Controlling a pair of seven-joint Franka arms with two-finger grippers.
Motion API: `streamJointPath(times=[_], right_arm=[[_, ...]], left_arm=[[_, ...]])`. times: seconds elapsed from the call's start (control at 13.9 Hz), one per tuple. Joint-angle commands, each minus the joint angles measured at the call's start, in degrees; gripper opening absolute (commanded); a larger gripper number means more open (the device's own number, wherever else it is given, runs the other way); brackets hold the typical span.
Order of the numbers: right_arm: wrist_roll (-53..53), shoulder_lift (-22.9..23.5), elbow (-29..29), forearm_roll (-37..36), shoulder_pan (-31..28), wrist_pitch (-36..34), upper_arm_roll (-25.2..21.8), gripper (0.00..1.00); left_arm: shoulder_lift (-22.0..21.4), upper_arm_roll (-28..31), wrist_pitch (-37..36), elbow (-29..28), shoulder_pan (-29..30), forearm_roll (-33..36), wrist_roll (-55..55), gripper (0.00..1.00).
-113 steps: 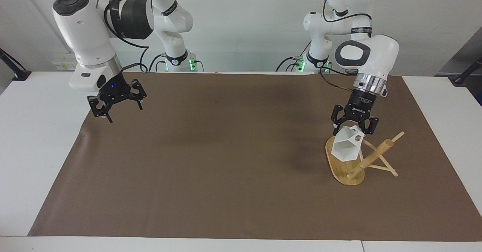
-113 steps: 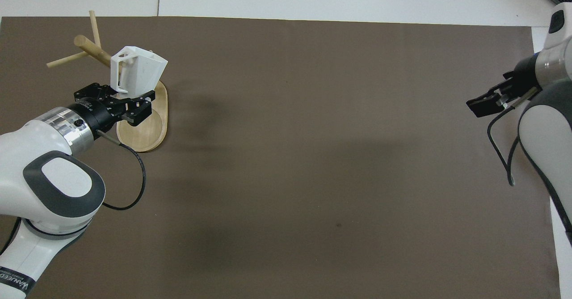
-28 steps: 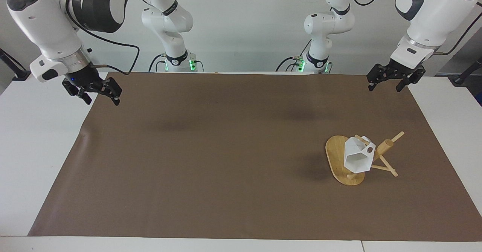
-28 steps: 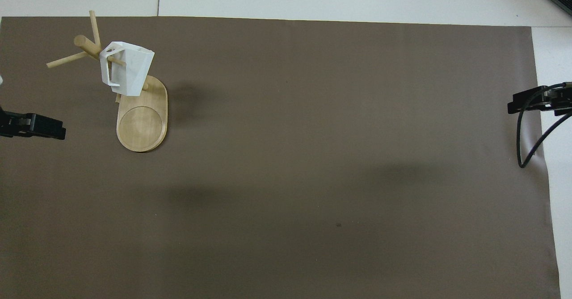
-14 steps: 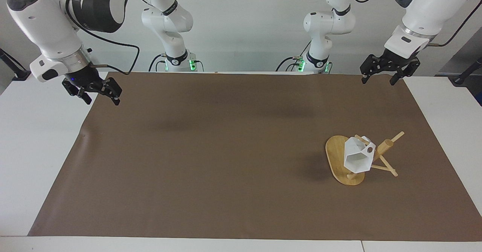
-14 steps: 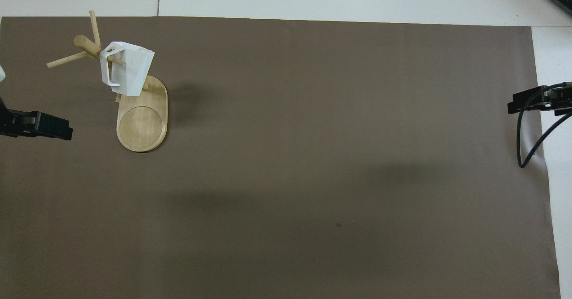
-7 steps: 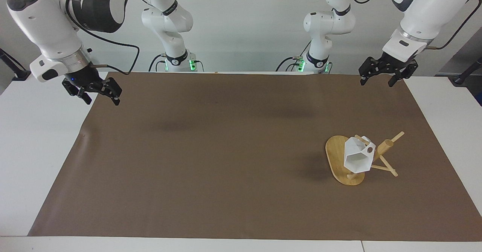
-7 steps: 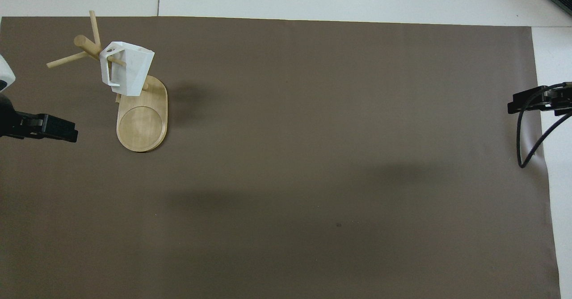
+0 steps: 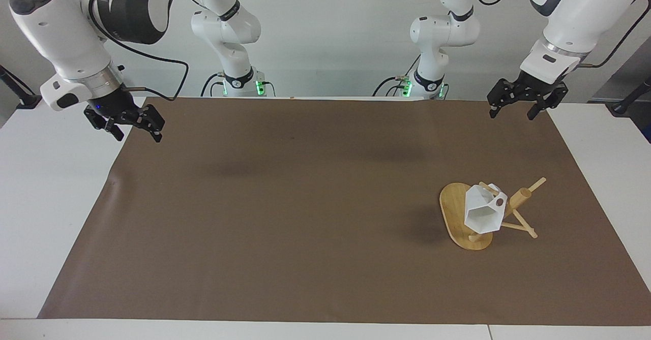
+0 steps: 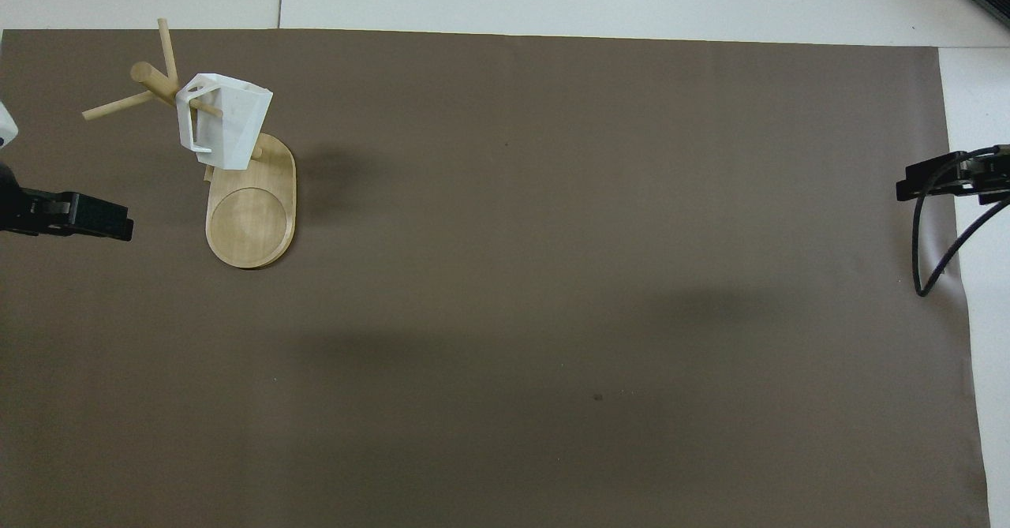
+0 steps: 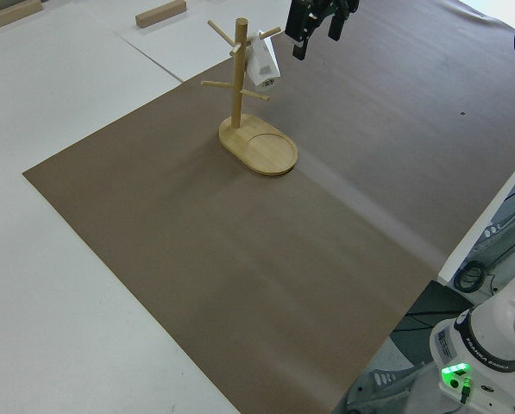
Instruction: Hang cup on rack
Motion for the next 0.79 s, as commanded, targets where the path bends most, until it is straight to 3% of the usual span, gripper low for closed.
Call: streamJointPath(times=[0.0, 0.72], right_arm=[[0.6, -0.9, -1.0, 0.1, -0.2, 0.3, 0.3, 1.0], [0.6, -0.9, -1.0, 0.1, -0.2, 0.3, 0.3, 1.0]], left_arm=[[-0.7, 0.2, 0.8, -0.9, -0.5, 0.7, -0.3, 1.0], [-1.0, -0.2, 0.2, -0.8, -0.8, 0.7, -0.1, 1.0]])
